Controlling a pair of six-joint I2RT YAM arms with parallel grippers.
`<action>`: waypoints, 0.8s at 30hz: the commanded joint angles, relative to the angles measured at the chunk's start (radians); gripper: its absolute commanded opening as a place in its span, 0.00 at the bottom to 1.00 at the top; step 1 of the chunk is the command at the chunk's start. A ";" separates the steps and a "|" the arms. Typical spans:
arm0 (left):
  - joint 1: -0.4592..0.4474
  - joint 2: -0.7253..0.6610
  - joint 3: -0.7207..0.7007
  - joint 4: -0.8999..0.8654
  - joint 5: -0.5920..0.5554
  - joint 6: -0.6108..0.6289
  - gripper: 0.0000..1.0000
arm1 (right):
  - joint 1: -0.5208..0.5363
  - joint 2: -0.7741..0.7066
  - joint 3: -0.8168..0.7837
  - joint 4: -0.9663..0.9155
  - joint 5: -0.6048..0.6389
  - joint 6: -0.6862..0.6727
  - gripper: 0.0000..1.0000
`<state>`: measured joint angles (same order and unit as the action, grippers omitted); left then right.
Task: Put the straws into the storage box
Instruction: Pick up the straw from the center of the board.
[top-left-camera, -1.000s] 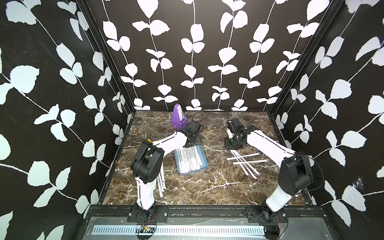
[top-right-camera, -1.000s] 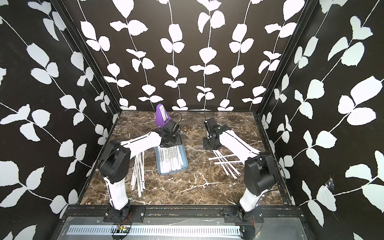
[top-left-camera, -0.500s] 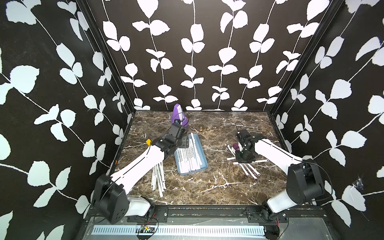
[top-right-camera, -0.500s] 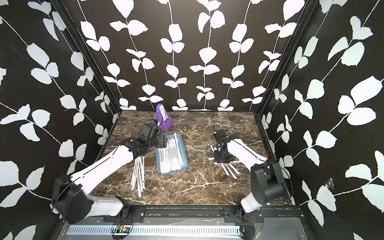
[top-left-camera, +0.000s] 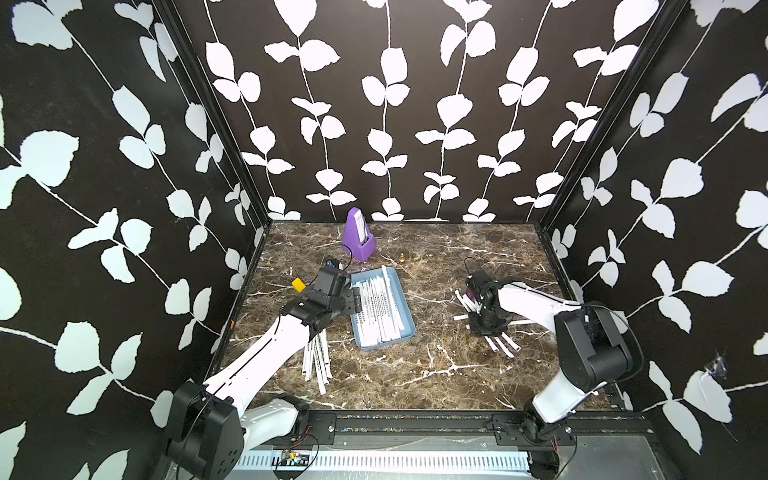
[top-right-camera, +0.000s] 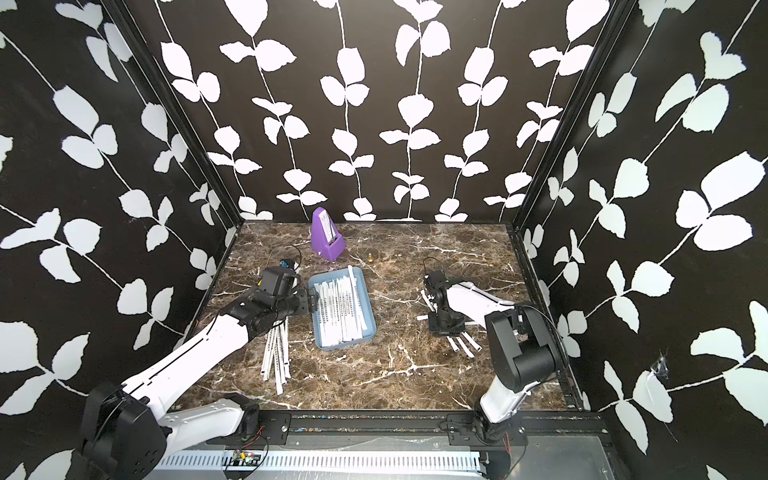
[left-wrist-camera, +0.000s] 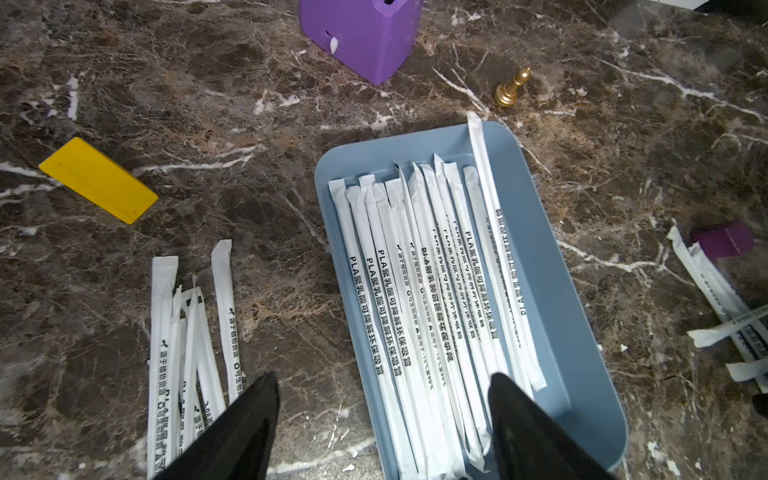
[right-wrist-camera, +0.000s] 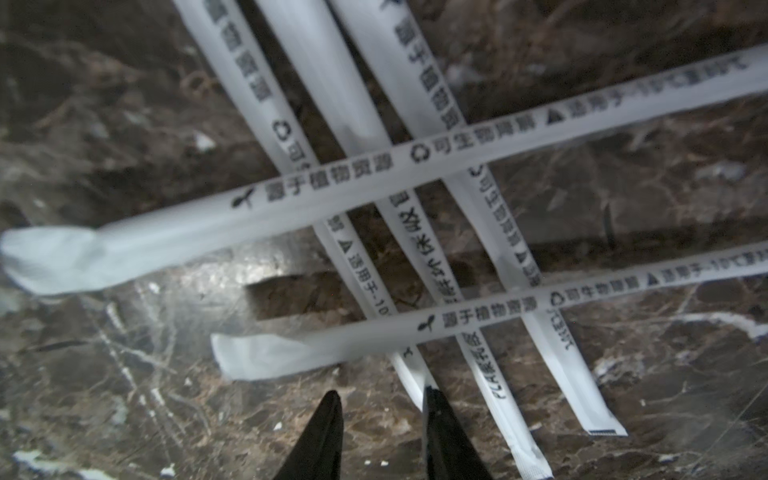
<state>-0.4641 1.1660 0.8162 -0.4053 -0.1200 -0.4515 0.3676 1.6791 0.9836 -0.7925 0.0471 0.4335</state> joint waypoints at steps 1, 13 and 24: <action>-0.001 0.001 -0.008 0.031 0.029 -0.014 0.80 | -0.018 0.027 -0.026 0.040 0.031 -0.014 0.35; -0.001 0.017 -0.033 0.071 0.033 -0.026 0.79 | 0.118 0.017 -0.010 -0.015 -0.037 -0.032 0.11; 0.001 0.010 -0.075 0.073 0.023 -0.007 0.79 | 0.266 0.008 0.062 -0.057 -0.038 0.032 0.24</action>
<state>-0.4641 1.1793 0.7479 -0.3401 -0.0940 -0.4698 0.6563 1.6939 0.9916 -0.8249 -0.0017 0.4534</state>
